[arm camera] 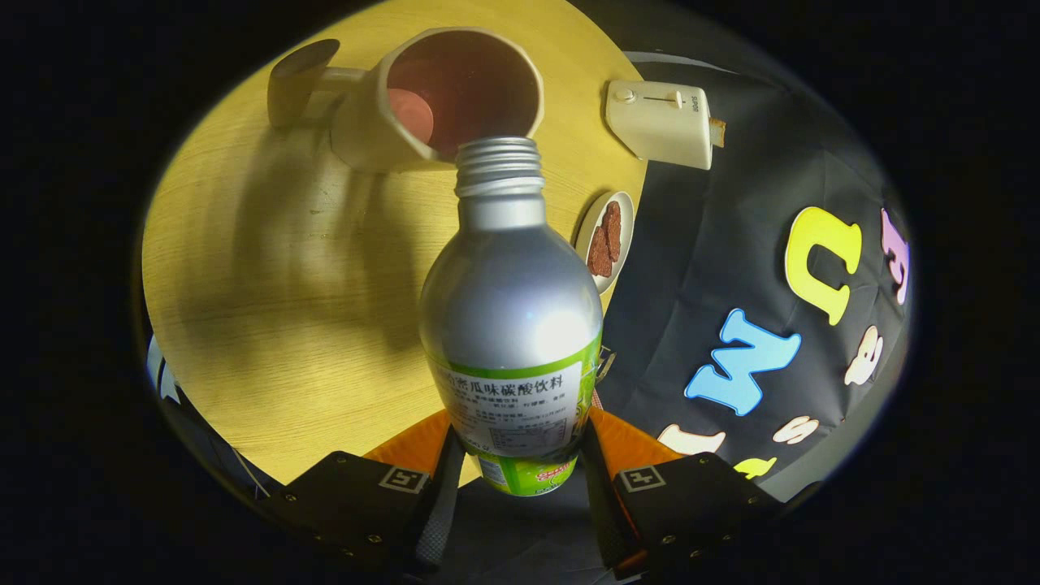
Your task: Take the bottle from table, then pour the juice into the cup, finally place the bottle on the coaster
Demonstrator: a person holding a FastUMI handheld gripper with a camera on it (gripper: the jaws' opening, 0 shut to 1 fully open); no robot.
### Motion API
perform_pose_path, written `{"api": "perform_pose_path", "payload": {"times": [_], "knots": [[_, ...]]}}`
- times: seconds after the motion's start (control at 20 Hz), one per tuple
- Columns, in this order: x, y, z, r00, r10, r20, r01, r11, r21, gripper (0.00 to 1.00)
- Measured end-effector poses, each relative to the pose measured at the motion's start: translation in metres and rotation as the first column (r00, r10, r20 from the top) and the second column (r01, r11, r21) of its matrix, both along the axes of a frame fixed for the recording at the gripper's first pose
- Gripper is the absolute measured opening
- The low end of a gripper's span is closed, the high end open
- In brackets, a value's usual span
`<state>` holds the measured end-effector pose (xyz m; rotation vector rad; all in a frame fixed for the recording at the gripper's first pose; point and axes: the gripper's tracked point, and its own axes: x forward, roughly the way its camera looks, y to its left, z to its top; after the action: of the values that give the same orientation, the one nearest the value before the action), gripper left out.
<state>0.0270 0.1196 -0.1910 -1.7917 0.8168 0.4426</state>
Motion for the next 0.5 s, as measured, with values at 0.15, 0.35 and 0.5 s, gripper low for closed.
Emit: {"api": "perform_pose_path", "payload": {"times": [0.15,0.35,0.5], "knots": [[0.0012,0.0006,0.0034,1.000,0.022,0.004,-0.022,0.999,-0.027,0.70],[0.0021,0.0013,0.0083,1.000,0.023,0.008,-0.022,0.999,-0.041,0.70],[0.0029,0.0019,0.0092,1.000,0.025,0.006,-0.025,0.998,-0.051,0.70]]}}
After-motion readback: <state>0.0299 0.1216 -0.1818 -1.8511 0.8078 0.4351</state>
